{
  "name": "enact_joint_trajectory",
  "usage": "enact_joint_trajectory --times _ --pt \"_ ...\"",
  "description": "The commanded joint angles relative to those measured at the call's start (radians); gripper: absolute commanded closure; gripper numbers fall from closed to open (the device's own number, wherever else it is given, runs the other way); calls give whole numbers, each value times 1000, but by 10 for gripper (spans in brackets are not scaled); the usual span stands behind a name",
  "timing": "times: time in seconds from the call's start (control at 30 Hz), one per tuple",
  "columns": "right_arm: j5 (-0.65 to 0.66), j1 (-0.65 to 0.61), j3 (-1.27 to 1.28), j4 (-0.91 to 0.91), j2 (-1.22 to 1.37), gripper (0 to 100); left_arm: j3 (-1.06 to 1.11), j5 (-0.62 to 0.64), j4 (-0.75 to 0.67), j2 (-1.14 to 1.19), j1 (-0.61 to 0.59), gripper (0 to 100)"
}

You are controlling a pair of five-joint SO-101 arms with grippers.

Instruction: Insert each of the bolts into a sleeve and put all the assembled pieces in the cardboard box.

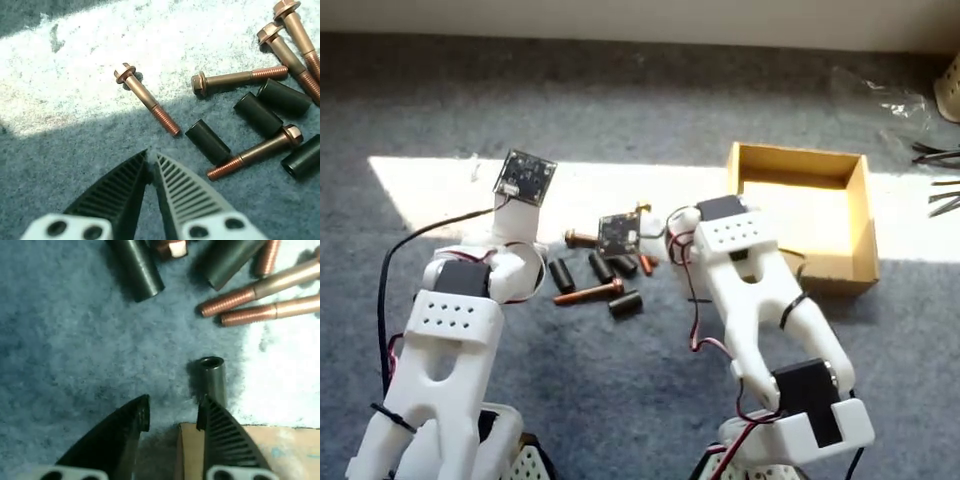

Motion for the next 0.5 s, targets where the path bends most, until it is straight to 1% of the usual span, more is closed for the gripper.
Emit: enact_joint_trajectory --times 0.0,0.07,0.17,0.47 --pt "29 30 28 -145 -4 843 -7 0 -15 -25 10 995" --pt "43 28 58 -191 -4 842 -7 0 -15 -25 10 995" --pt "132 27 73 -211 -4 842 -7 -2 -17 -25 8 995" --pt "146 28 74 -213 -2 842 2 -2 -40 -27 -44 995"
